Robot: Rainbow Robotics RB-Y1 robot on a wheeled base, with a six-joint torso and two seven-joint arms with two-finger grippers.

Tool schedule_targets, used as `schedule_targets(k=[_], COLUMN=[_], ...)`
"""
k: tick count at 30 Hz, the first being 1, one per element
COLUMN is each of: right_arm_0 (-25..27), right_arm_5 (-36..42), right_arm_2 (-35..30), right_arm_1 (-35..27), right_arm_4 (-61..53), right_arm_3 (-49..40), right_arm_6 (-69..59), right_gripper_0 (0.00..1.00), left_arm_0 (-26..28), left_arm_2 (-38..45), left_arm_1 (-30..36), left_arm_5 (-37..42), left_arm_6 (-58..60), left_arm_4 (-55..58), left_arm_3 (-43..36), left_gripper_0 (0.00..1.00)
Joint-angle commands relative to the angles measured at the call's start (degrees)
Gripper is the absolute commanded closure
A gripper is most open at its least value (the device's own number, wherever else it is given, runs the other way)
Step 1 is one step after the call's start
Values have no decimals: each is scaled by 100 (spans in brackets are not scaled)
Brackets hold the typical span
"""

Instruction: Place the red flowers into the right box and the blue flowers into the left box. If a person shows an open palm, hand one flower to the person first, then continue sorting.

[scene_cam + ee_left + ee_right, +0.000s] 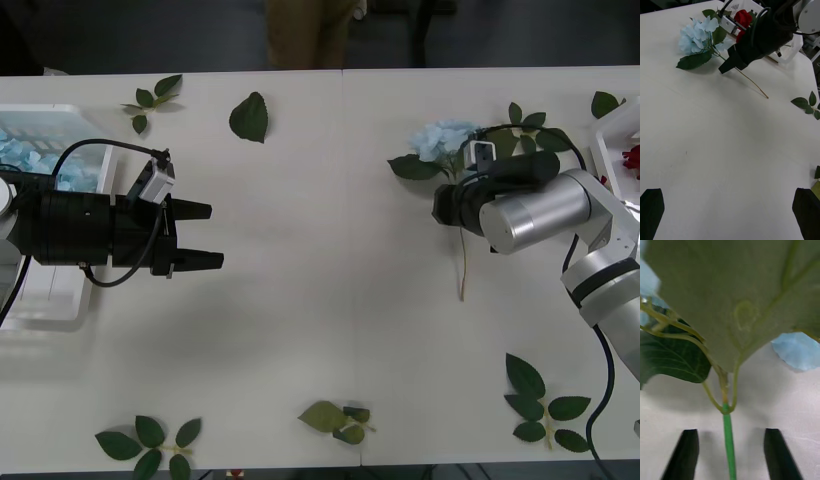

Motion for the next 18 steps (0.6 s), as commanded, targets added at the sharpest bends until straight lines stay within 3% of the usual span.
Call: schedule_targets(k=[1, 9, 18], right_arm_0=[-232, -276, -267], right_arm_5=[-69, -60, -60], right_arm_2=[28, -43, -236], right_arm_1=[169, 116, -499], right_arm_4=[41, -143, -2174], right_arm_3=[-33, -191, -1211], right_arm_6=[-132, -62, 694], right_gripper_0=[100, 100, 100], left_arm_0=[86, 86, 86], left_arm_2=[-84, -84, -84], left_arm_1=[-62, -62, -62], left_arm_5=[-57, -57, -57], left_arm_6=[319, 319, 319], left_arm_4=[72, 72, 72], left_arm_3=[-168, -168, -168], left_gripper_0=[0, 0, 0])
